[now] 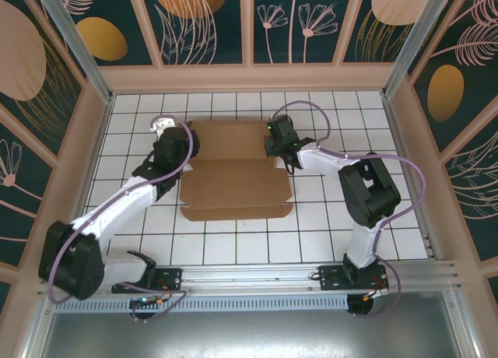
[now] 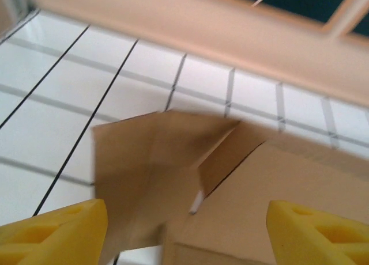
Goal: Fold the paper box
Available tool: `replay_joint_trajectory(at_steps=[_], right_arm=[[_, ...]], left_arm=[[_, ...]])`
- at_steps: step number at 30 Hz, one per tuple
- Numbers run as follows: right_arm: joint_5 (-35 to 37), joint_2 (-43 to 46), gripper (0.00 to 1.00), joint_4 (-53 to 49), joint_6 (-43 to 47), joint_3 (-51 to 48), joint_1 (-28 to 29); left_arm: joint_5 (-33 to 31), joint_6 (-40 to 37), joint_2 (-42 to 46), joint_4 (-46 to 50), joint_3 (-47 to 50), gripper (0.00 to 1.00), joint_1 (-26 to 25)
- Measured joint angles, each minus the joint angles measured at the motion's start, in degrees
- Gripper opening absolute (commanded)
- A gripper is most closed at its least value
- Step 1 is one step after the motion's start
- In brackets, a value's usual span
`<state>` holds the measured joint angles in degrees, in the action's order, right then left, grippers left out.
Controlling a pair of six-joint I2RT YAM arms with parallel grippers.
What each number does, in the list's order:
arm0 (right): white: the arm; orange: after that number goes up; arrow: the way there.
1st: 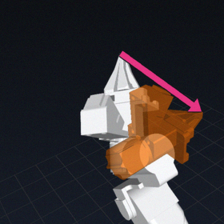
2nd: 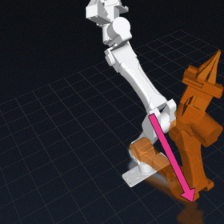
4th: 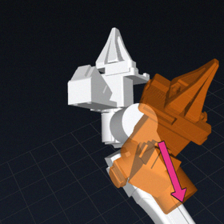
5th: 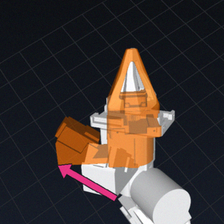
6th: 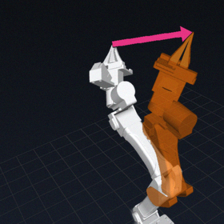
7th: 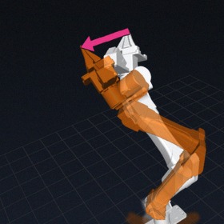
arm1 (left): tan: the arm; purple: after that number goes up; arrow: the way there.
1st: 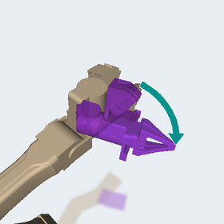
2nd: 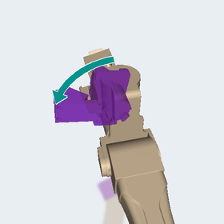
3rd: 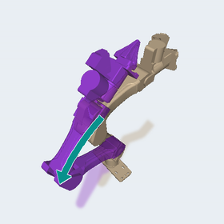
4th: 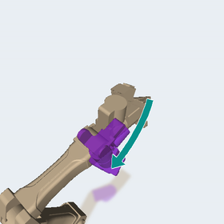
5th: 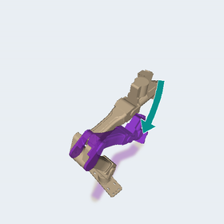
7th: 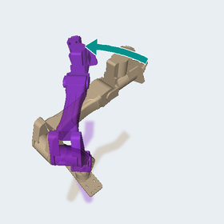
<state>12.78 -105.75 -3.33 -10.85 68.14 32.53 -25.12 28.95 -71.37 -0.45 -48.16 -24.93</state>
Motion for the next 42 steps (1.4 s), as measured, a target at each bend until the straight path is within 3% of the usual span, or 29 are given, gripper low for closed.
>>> replay_joint_trajectory(at_steps=[2,6,9,14,19,24,29,42], right_arm=[[-0.9,0.3,0.00,0.5,0.5,-0.4,-0.2],[-1.9,0.3,0.00,0.9,1.4,-0.6,-0.3],[-2.4,0.5,0.00,1.2,1.9,-0.8,-0.4],[-3.1,0.6,0.00,1.5,2.3,-1.0,-0.6],[-3.6,0.6,0.00,1.6,2.7,-1.1,-0.6],[-3.8,0.6,0.00,1.6,3.1,-1.1,-0.6],[-3.9,0.6,0.00,1.6,3.1,-1.0,-0.6],[-4.5,-0.3,0.00,1.2,3.5,0.1,-0.6]], left_arm=[[3.5,-2.4,4.5,-1.7,0.6,0.65,2.2],[8.7,-4.3,12.4,-4.5,4.2,0.60,11.4],[10.1,-4.5,13.9,-5.4,7.0,0.54,15.6],[14.2,-0.2,7.6,-4.4,9.4,0.36,21.9],[21.4,6.8,-0.8,-3.5,10.7,0.37,30.7],[32.4,9.9,-2.6,-5.4,12.2,0.42,30.5],[39.6,10.1,-3.5,-8.1,12.2,0.43,28.6],[44.0,5.8,-5.2,-8.3,11.7,0.47,24.0]])
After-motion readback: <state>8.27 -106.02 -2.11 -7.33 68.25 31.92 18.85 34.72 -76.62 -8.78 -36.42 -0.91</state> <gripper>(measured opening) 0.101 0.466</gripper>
